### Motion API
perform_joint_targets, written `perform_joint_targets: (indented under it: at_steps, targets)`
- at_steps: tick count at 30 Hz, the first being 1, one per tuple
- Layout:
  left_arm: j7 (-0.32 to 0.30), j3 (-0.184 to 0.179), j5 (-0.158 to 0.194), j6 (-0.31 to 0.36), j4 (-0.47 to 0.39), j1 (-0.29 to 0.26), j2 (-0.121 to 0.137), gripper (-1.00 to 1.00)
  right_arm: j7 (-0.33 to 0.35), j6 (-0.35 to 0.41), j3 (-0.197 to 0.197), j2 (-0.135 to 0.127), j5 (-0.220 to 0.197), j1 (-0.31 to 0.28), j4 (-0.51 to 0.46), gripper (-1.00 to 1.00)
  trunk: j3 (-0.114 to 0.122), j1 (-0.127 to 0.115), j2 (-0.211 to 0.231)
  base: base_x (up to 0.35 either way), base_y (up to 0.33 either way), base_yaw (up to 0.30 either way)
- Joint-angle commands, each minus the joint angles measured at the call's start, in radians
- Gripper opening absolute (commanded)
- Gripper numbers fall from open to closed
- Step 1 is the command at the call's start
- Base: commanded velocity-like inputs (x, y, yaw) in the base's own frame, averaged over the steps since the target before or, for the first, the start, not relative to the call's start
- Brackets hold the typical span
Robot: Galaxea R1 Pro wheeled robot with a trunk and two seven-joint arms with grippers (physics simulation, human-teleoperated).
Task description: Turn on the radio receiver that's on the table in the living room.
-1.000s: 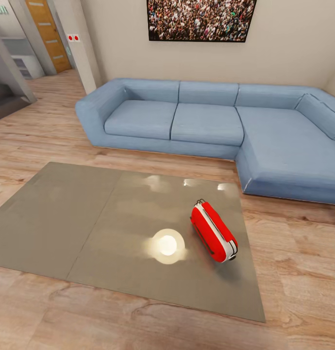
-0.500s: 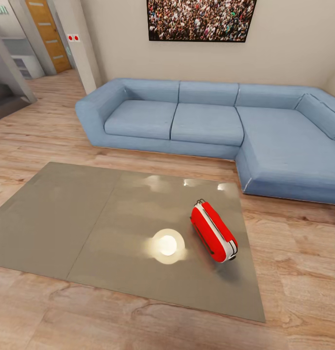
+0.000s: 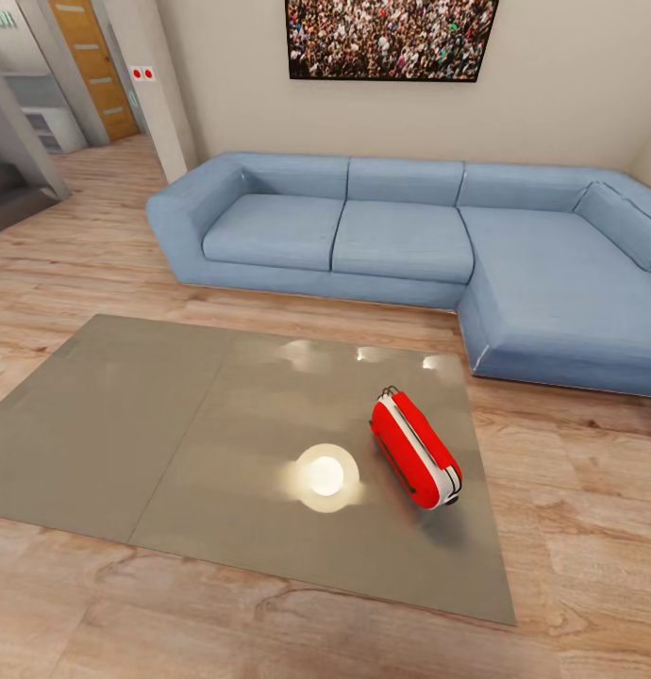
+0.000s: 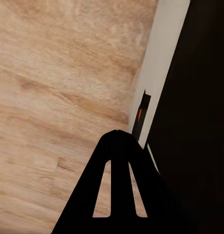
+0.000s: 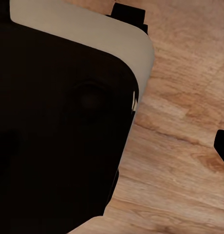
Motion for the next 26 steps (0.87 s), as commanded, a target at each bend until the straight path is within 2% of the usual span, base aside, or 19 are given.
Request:
perform_joint_targets:
  at_steps: [1,26]
  targets:
    - [0.0,0.0,0.0,0.0,0.0,0.0,0.0,-1.0,0.0,0.0,0.0,0.0,0.0,0.0,0.0,1.0,0.0,0.0,0.0,0.0,0.0,0.0]
    - [0.001,-0.002,-0.002,0.0,0.0,0.0,-0.001,-1.0,0.0,-0.001,0.0,0.001,-0.001,0.0,0.0,1.0,0.0,0.0,0.0,0.0,0.0,0.0]
